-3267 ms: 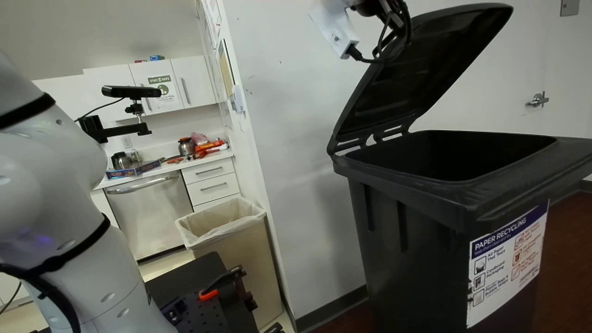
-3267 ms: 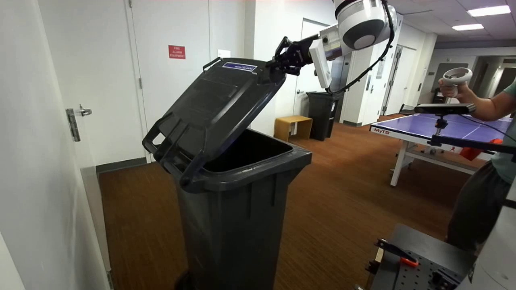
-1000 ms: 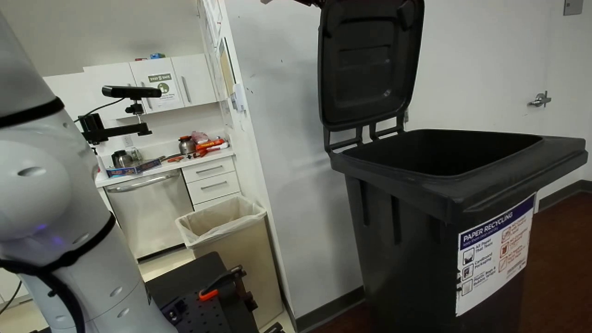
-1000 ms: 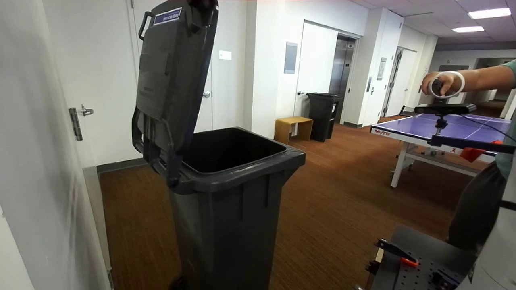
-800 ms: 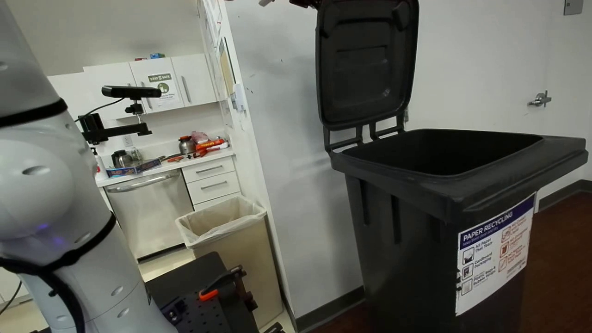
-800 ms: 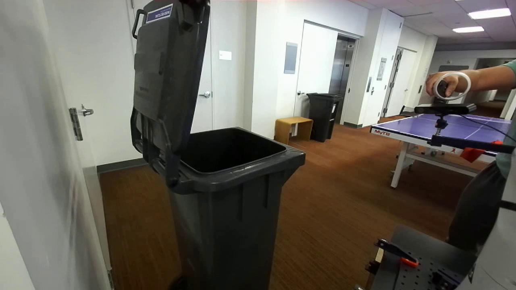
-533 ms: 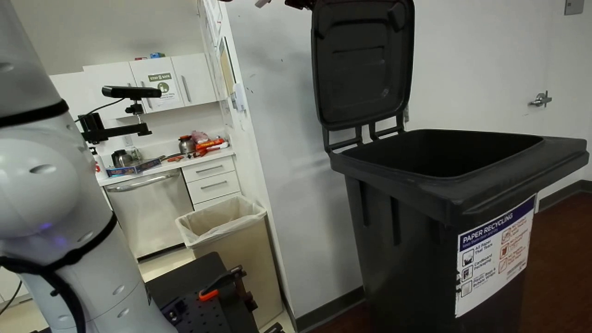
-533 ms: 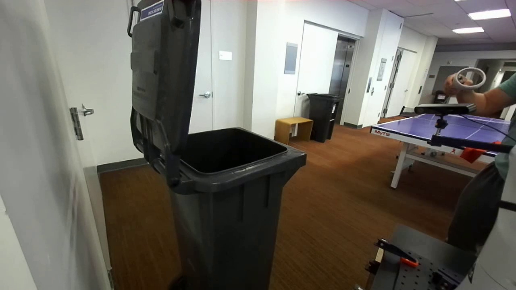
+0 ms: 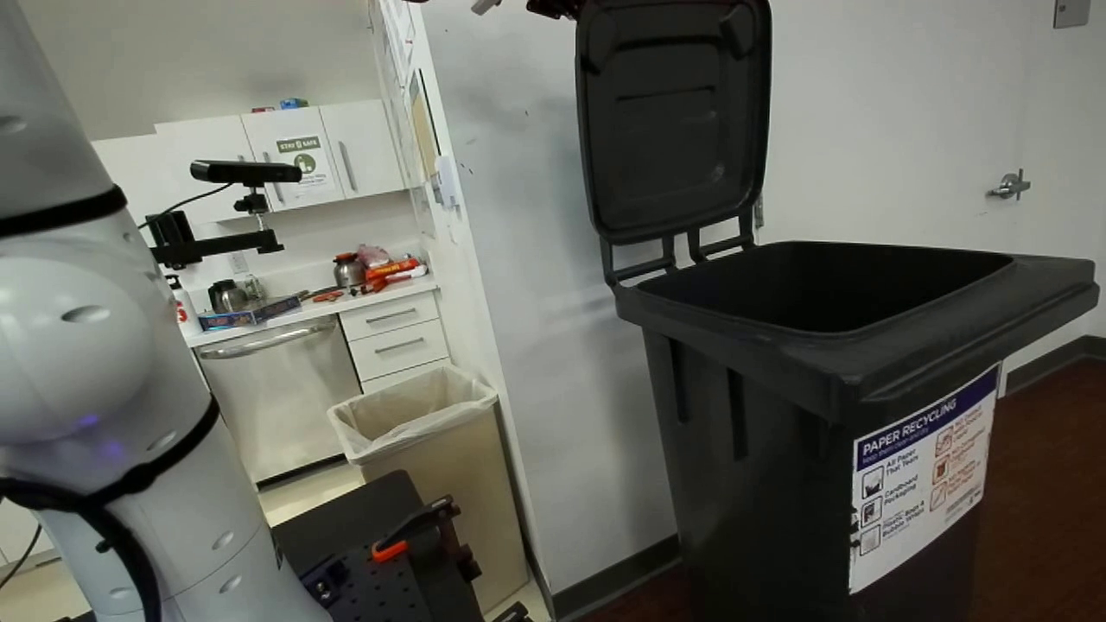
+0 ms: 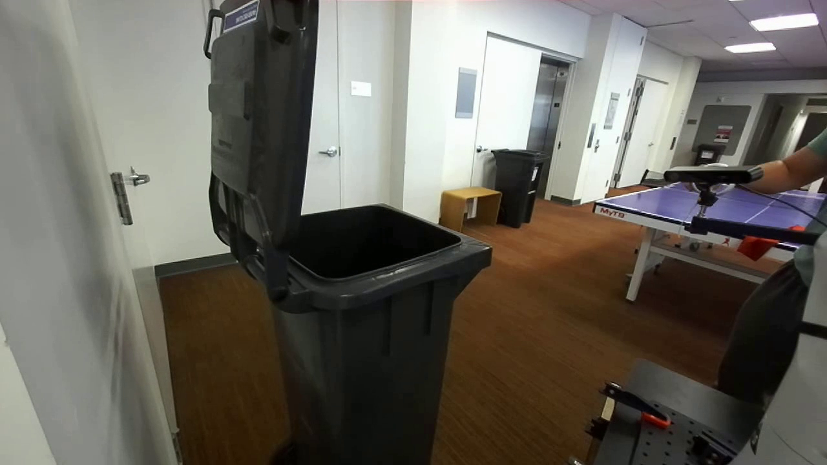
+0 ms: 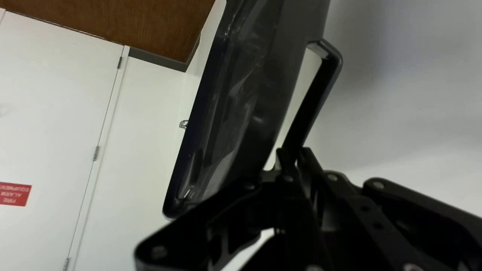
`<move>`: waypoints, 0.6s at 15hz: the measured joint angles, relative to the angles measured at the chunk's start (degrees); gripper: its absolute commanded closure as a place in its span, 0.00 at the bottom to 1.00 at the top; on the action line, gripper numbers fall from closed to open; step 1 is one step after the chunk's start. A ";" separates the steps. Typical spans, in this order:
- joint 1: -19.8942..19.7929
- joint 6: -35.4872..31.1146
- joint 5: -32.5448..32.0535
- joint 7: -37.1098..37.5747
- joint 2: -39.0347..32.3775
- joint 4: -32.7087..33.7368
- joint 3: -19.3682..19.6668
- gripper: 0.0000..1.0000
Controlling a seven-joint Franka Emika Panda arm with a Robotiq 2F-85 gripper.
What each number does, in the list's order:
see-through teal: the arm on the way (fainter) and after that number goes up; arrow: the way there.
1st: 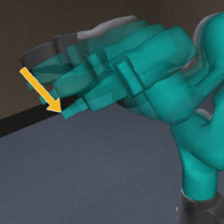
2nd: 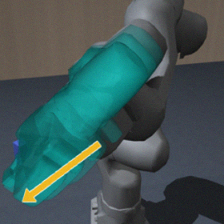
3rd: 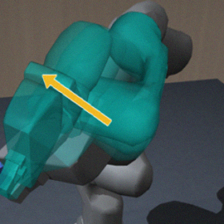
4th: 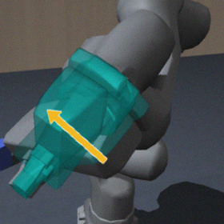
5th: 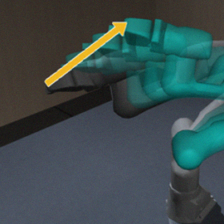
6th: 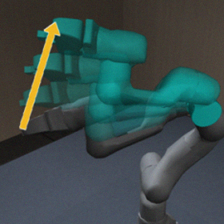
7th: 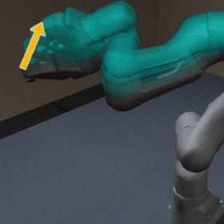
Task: Open the bin
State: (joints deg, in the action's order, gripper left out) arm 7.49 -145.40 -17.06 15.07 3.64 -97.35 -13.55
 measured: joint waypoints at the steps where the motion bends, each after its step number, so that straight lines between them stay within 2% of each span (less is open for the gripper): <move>1: 0.54 1.19 -0.21 -0.91 -0.29 0.43 -0.22 0.97; 4: 2.37 7.31 -1.33 -4.85 -2.32 3.90 -0.95 0.97; 9: 7.21 14.27 -10.12 -6.18 -7.98 10.89 -2.30 0.97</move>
State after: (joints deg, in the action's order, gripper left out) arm 14.70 -131.13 -27.17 8.89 -4.35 -86.46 -15.84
